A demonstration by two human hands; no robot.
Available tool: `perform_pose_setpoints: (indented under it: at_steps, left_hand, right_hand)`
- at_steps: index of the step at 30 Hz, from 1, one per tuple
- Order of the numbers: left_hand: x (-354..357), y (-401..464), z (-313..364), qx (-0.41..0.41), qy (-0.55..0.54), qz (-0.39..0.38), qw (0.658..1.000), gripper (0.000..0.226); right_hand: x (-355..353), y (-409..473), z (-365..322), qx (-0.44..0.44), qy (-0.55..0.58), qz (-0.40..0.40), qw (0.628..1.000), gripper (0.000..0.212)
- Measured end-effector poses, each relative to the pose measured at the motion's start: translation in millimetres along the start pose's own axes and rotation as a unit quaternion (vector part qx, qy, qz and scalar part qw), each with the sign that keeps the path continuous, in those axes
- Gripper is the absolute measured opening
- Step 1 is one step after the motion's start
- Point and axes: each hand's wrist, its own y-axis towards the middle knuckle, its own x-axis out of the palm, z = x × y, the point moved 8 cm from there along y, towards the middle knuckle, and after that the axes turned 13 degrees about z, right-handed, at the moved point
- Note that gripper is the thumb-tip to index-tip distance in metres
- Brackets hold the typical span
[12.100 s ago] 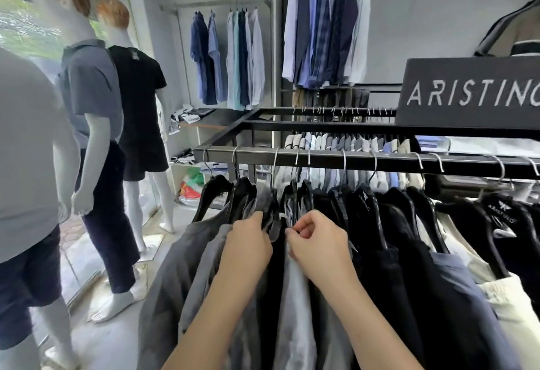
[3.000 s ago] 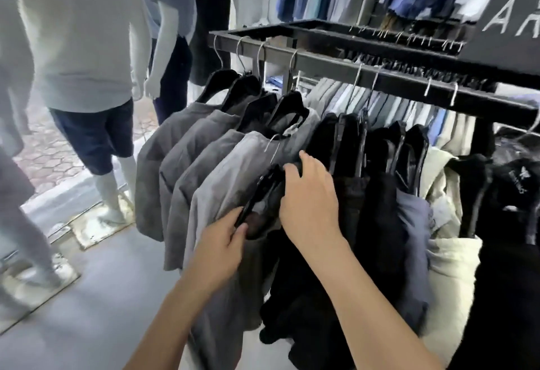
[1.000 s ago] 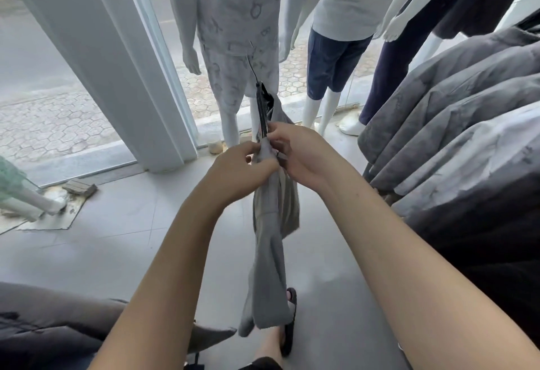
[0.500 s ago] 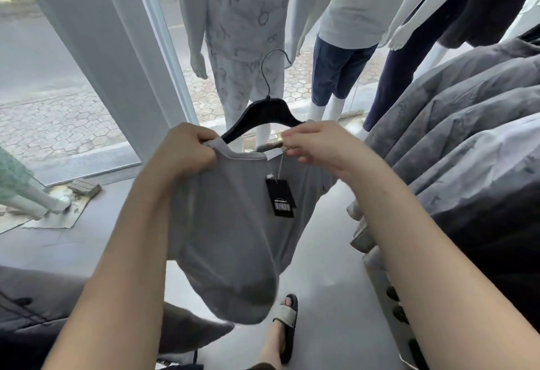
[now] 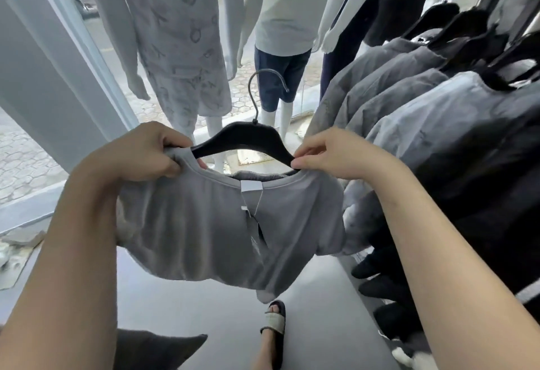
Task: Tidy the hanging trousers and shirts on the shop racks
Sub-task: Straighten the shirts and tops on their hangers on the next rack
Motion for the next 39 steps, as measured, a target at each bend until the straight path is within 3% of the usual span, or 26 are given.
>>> perform_pose_setpoints:
  at_steps: [7, 10, 14, 21, 27, 35, 37, 39]
  left_hand:
    - [21.2, 30.6, 67.5, 0.07, -0.036, 0.004, 0.997, 0.042]
    - [34.4, 48.6, 102.6, 0.107, -0.023, 0.044, 0.993, 0.031]
    - [53.5, 69.8, 153.8, 0.16, -0.015, 0.091, 0.983, 0.007]
    - [85.1, 92.7, 249.8, 0.226, -0.101, 0.081, 0.966, 0.012]
    - [115.6, 111.1, 330.3, 0.241, -0.168, 0.067, 0.954, 0.012]
    - [137.7, 152.3, 383.5, 0.245, -0.218, 0.03, 0.944, 0.01]
    - [142.9, 162.2, 390.4, 0.243, -0.216, 0.031, 0.945, 0.011]
    - [148.9, 169.7, 394.1, 0.239, -0.212, 0.032, 0.947, 0.017]
  right_hand:
    - [-69.1, -37.6, 35.4, 0.05, -0.013, 0.087, 0.995, 0.011]
    - [-99.7, -45.2, 59.8, 0.081, -0.018, 0.191, 0.978, 0.013]
    - [-140.1, -63.1, 83.9, 0.124, -0.036, 0.354, 0.926, 0.033]
    - [-166.4, -86.3, 111.1, 0.211, 0.101, 0.334, 0.913, 0.039]
    - [-182.7, -68.6, 116.8, 0.214, 0.268, 0.379, 0.859, 0.057]
    - [-221.5, -67.2, 130.4, 0.255, 0.191, 0.42, 0.85, 0.086]
    - [-227.4, -70.1, 133.7, 0.273, 0.151, 0.436, 0.844, 0.08]
    - [-233.1, -76.1, 137.7, 0.289, 0.108, 0.471, 0.827, 0.06]
